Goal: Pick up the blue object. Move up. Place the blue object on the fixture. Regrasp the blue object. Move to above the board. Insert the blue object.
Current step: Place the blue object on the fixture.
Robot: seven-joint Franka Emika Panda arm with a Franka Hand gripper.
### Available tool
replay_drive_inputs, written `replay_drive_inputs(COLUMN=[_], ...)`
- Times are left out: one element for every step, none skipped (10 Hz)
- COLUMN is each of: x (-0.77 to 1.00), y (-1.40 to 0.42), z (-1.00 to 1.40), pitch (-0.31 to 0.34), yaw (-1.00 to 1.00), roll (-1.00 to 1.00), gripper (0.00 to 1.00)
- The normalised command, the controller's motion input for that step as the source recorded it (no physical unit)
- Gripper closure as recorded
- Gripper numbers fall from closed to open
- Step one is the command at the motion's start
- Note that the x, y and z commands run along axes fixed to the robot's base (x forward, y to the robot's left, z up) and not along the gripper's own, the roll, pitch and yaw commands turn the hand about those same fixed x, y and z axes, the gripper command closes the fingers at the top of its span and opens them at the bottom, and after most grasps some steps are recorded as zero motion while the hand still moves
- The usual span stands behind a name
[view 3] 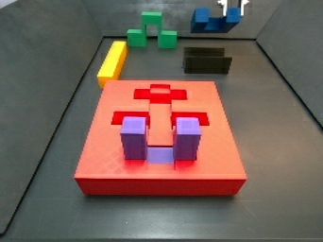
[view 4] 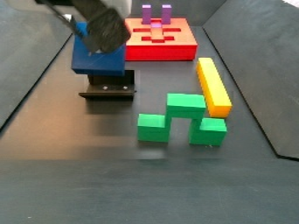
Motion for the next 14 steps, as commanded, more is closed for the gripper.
replay_drive_inputs(x=[0.35, 0.25, 0.19, 0.05, 0.00, 0.00, 0.01, 0.05, 0.09, 0.17, 0.15, 0.10, 0.00, 0.00], y=[-0.10, -0.21, -0.27, -0.29, -0.06, 0.02, 0.03, 0.00, 0.05, 0.00, 0.00, 0.00, 0.00, 0.00], z=[-0.47, -0.52, -0.48, -0.31, 0.03, 0.31, 0.26, 0.10, 0.01, 0.00, 0.00, -0.05, -0.23, -0.33], pitch=[-0.611, -0.643, -0.531, -0.303, 0.000, 0.174, 0.237, 0.283, 0.203, 0.260, 0.291, 0.280, 0.269, 0.283], yaw=[-0.09, 0.00, 0.00, 0.00, 0.00, 0.00, 0.00, 0.09, 0.33, 0.35, 0.25, 0.21, 0.03, -0.03], roll=[-0.20, -0.06, 0.00, 0.00, -0.13, -0.24, -0.24, -0.18, -0.11, -0.02, 0.00, 0.04, 0.21, 0.28], gripper=[1.00, 1.00, 1.00, 1.00, 1.00, 1.00, 1.00, 1.00, 1.00, 1.00, 1.00, 1.00, 1.00, 1.00])
